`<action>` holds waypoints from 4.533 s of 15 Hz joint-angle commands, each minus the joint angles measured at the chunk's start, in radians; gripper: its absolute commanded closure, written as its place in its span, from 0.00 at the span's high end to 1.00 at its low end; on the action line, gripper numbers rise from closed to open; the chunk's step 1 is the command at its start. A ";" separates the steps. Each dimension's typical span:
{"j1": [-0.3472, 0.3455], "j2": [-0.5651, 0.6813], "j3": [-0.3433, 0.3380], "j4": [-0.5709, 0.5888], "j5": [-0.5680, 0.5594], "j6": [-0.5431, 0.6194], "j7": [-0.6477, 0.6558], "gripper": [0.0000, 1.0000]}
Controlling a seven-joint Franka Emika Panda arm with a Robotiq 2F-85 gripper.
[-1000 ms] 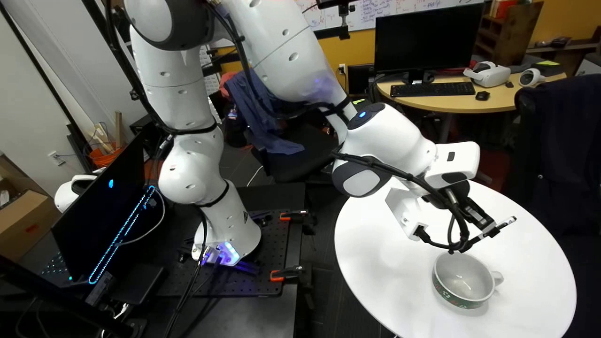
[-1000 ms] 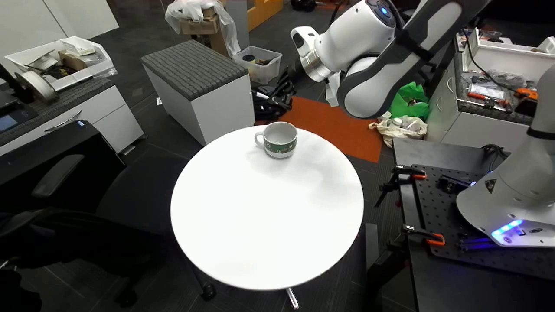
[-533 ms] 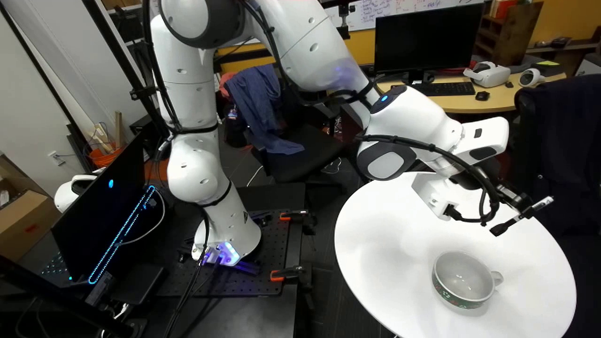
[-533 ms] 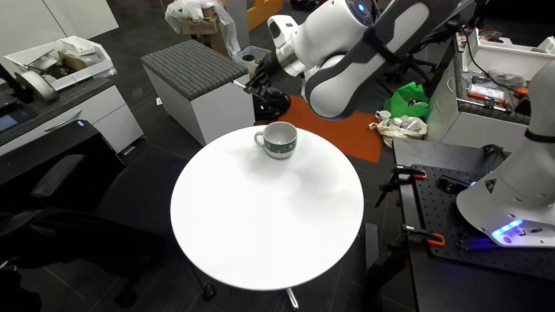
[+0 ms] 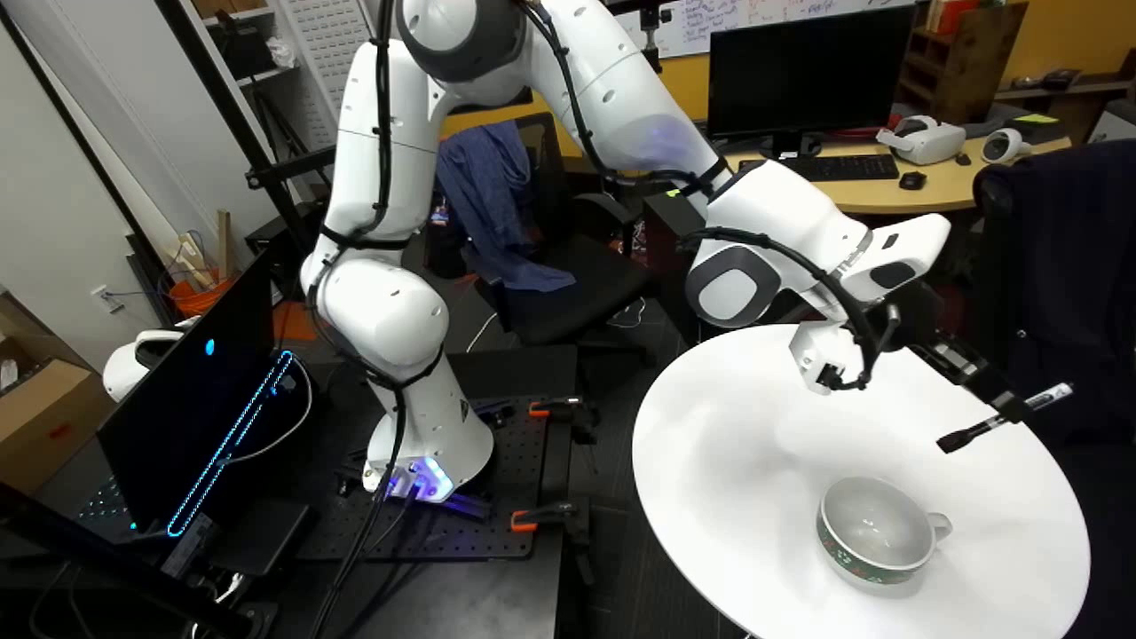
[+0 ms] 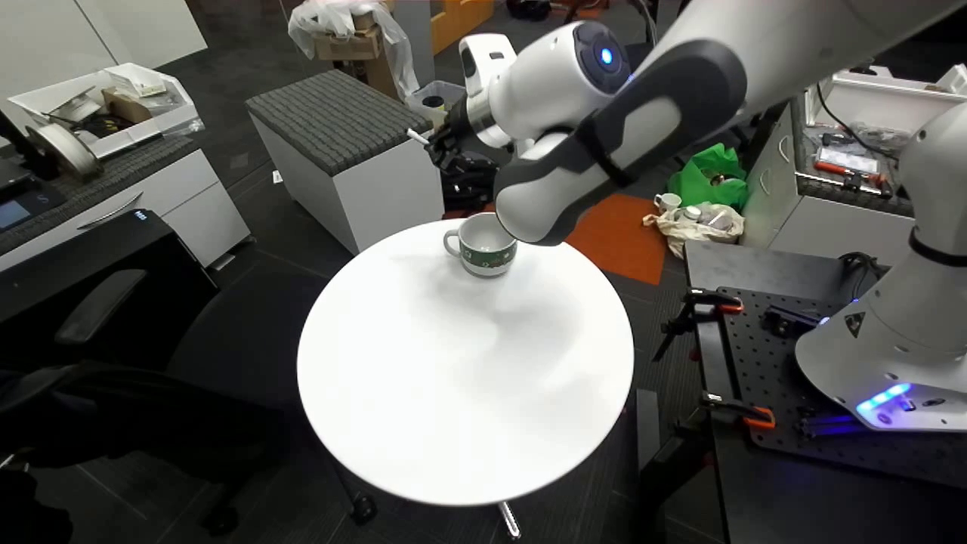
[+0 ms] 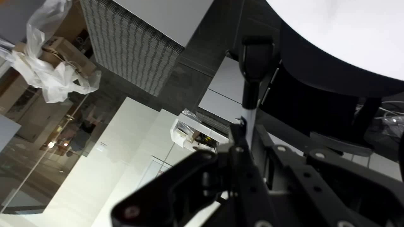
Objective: Pick up small brush from the table and put it on the mug cup.
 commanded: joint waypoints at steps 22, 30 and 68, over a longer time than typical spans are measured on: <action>0.199 0.542 -0.020 -0.013 0.340 0.002 0.235 0.03; 0.209 0.574 -0.020 -0.007 0.363 0.001 0.230 0.82; -0.253 -0.405 0.325 -0.165 -0.905 0.002 0.389 1.00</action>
